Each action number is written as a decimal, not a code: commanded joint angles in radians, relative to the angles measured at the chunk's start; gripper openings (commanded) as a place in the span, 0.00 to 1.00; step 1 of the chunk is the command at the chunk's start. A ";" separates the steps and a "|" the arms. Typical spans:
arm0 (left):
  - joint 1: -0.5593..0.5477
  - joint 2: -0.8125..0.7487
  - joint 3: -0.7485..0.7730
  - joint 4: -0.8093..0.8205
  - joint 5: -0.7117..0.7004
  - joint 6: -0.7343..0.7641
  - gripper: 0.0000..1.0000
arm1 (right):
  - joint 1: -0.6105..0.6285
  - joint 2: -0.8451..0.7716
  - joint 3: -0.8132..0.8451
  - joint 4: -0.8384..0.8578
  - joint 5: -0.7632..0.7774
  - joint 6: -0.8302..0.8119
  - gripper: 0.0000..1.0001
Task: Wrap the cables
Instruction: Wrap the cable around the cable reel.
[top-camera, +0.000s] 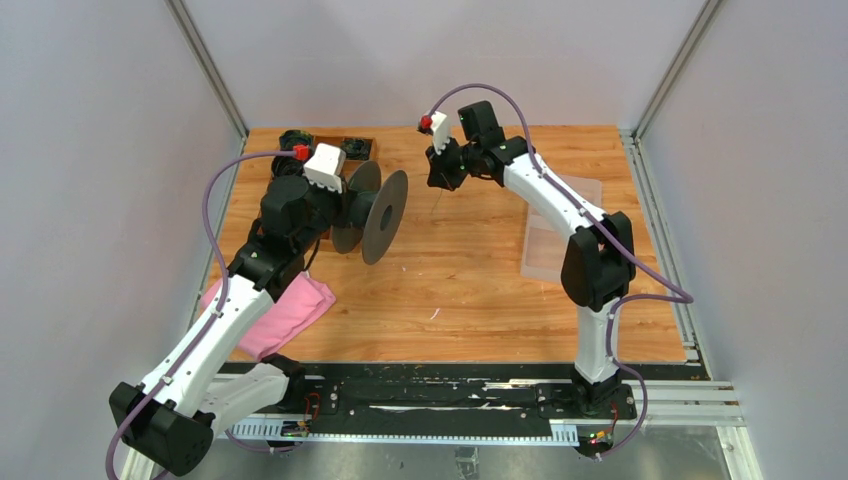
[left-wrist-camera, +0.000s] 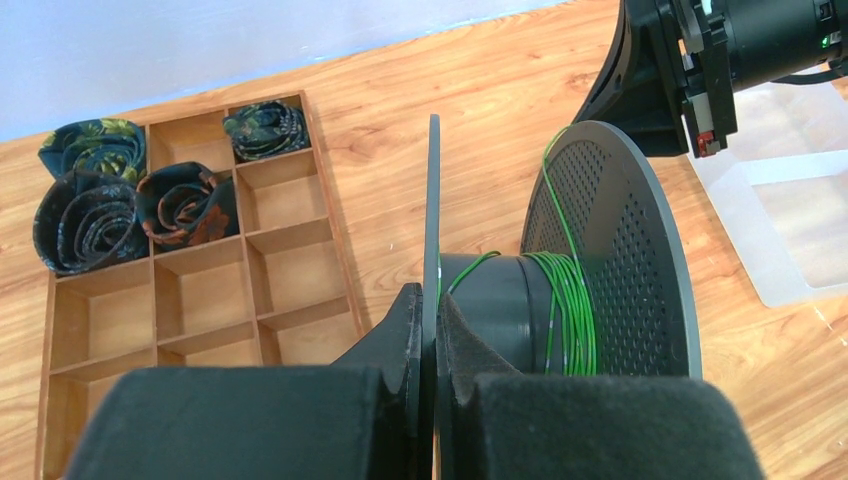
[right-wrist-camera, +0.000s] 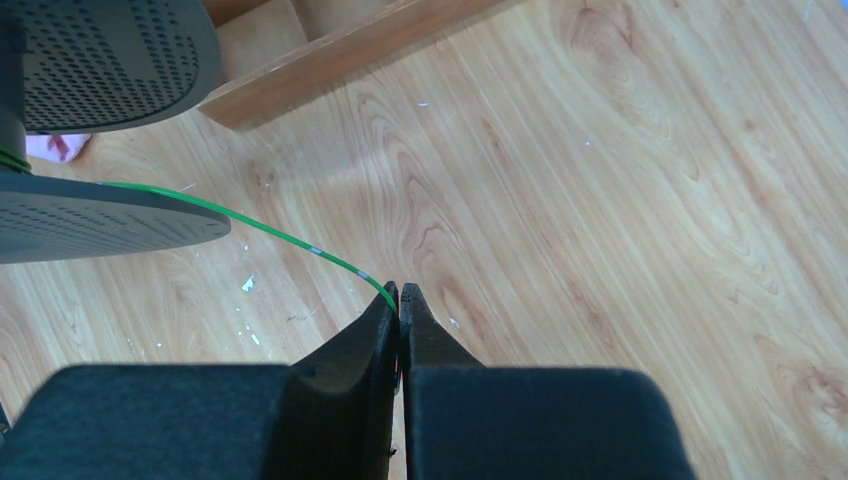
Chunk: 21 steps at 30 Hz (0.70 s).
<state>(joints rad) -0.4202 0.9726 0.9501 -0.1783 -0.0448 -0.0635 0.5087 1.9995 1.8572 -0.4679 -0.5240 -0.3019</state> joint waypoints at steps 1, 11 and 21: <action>0.010 -0.035 0.056 0.065 0.000 -0.020 0.00 | -0.029 -0.011 -0.044 0.032 -0.009 -0.001 0.02; 0.025 -0.032 0.079 0.050 0.026 -0.085 0.00 | -0.029 0.001 -0.123 0.099 -0.078 0.089 0.03; 0.042 -0.015 0.107 0.034 0.080 -0.170 0.00 | -0.027 0.052 -0.193 0.205 -0.172 0.256 0.01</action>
<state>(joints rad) -0.3889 0.9730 0.9859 -0.2230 0.0010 -0.1776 0.5026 2.0136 1.6917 -0.3141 -0.6579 -0.1345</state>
